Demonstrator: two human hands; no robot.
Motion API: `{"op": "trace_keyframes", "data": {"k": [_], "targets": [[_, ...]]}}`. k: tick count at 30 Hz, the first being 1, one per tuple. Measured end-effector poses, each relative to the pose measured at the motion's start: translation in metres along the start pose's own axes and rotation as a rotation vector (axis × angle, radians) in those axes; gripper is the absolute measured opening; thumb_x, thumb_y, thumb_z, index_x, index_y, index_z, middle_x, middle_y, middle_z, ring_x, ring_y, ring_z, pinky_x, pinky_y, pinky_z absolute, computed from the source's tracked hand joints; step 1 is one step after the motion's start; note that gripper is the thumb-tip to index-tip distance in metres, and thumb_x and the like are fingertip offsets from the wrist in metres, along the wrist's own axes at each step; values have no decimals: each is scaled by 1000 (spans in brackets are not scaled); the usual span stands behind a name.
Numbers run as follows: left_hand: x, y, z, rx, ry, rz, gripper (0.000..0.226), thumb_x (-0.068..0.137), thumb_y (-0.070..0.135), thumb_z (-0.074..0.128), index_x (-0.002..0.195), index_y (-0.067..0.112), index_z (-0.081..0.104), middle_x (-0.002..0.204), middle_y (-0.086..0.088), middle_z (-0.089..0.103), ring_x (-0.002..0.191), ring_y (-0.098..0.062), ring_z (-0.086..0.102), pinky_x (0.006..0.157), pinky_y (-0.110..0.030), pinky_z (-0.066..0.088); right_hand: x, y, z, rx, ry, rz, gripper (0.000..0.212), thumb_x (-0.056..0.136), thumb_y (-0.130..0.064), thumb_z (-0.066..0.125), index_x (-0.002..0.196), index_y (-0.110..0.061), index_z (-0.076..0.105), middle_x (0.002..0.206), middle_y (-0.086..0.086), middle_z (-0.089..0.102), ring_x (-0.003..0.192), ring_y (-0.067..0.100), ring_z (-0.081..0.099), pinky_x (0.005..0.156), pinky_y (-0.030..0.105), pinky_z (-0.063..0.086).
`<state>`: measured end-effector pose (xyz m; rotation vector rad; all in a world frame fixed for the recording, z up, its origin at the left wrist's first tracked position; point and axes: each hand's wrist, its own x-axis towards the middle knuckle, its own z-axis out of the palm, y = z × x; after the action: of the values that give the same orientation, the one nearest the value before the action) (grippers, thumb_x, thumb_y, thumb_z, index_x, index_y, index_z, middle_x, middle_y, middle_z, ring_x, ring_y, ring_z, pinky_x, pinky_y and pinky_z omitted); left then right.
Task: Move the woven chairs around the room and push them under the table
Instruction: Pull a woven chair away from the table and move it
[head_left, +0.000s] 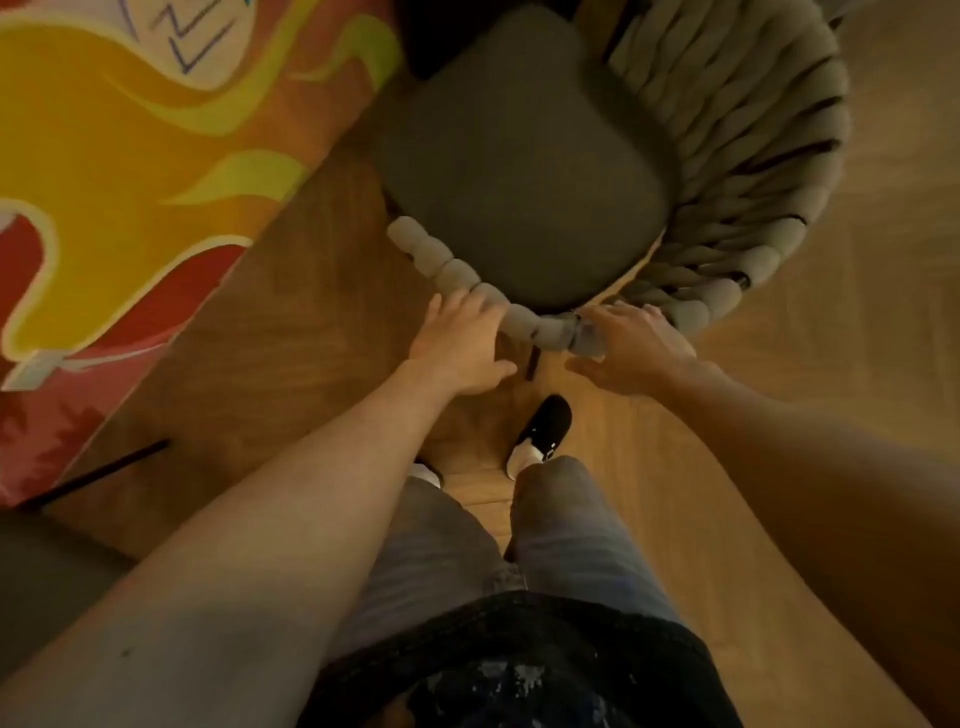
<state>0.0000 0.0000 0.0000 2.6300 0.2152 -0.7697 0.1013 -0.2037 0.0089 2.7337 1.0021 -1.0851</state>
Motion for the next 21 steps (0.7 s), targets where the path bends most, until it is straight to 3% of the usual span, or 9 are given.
{"op": "trace_keyframes", "data": {"k": [6,12,15,21], "targets": [[53,64,19,251,-137,67,77,90,47,65,155,25,30,151,-5,43,144,-29,33,121,-62,12,3,85,-6,-258,-92,8,73,85,-61,69,146,-28,46,147,-1,53,140,24,42,113,48,28],[80,79,44,282,-124,15,47,85,28,69,129,33,53,111,4,66,119,-28,58,117,-71,9,32,121,-16,-449,-163,7,65,87,-44,72,145,-29,47,140,3,56,138,29,45,119,57,21],[87,71,48,279,-101,22,37,86,24,66,120,36,55,103,5,67,110,-28,63,115,-69,16,41,130,-19,-527,-179,27,55,89,-43,69,140,-29,52,138,3,58,135,28,48,120,51,22],[86,59,39,297,-148,95,36,88,27,64,121,36,54,110,3,66,106,-30,63,98,-56,39,39,130,-12,-518,-116,15,40,89,-47,64,126,-31,63,125,-2,63,122,23,56,111,42,34]]}}
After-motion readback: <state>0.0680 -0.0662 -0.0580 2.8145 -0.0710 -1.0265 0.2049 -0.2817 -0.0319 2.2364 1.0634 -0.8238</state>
